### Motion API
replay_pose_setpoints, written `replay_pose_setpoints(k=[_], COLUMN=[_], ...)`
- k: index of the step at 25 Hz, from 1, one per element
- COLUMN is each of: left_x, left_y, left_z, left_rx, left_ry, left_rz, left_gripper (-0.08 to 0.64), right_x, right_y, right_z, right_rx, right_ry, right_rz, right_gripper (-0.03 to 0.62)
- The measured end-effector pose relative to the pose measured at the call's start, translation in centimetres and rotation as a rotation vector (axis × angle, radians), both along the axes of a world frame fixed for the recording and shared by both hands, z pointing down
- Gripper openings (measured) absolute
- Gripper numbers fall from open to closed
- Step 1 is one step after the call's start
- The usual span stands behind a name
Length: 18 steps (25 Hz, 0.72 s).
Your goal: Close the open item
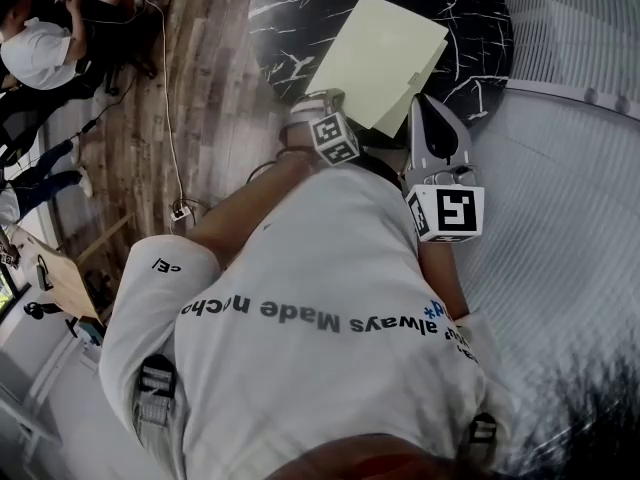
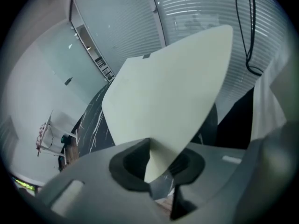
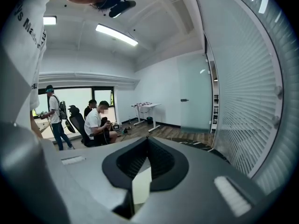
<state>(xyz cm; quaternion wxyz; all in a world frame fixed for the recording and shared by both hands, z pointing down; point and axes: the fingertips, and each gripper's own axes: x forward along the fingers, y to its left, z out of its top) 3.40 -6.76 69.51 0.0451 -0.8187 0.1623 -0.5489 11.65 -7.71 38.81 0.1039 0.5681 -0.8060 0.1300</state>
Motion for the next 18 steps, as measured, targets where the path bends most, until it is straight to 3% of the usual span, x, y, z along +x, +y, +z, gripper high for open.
replay_pose_setpoints(k=[10, 18], left_x=[2.0, 2.5], left_y=[1.3, 1.6], left_z=[2.6, 3.5], left_rx=[0.038, 0.058], left_ry=[-0.149, -0.193], left_rz=[0.131, 0.183], left_gripper=[0.099, 0.103], right_x=[5.8, 8.1], right_y=[0.5, 0.5], right_z=[16.2, 25.3], right_rx=[-0.279, -0.449], right_ry=[0.06, 0.081], right_rz=[0.124, 0.15], right_gripper=[0.002, 0.002])
